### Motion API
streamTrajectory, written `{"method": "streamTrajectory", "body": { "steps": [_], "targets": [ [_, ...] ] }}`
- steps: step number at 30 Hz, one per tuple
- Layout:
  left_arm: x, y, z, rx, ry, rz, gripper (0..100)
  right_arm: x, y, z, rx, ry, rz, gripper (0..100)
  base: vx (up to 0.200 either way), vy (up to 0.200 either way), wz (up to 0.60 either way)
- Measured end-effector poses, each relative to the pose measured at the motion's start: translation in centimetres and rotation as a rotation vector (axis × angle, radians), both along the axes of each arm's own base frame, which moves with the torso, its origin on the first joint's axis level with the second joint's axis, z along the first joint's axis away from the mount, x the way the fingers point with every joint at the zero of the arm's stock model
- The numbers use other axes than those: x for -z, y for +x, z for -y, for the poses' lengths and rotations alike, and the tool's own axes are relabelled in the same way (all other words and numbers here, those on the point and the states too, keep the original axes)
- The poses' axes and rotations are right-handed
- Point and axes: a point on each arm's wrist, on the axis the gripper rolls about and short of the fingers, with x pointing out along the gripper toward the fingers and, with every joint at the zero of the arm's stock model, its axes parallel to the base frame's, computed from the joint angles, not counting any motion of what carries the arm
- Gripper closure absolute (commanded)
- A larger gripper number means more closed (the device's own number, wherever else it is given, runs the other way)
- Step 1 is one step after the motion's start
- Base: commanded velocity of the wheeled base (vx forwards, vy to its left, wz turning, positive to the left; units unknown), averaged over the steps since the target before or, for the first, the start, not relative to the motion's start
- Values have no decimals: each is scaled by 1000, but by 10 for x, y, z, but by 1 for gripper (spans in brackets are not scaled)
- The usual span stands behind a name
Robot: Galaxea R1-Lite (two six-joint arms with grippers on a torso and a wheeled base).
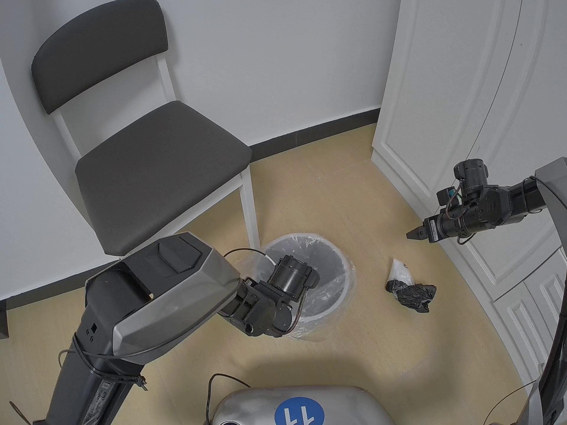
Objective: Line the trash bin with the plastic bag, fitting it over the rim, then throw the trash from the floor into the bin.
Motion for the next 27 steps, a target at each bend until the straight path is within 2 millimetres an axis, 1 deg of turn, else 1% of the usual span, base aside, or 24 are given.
{"method": "streamTrajectory", "body": {
  "steps": [7,15,17,22,27],
  "targets": [
    [-15,3,8,23,-50,45,0,2,-1,0,-3,-3,-8,0,0,0,0],
    [-20,4,14,49,-54,59,0,2,-1,0,-4,-3,-8,0,0,0,0],
    [-20,8,16,53,-55,68,0,2,-1,0,-4,-4,-8,0,0,0,0],
    [-22,31,26,58,-68,116,0,2,-1,0,-4,-5,-7,0,0,0,0],
    [-14,49,32,59,-48,109,0,2,-1,1,-3,-5,-7,0,0,0,0]
  ]
}}
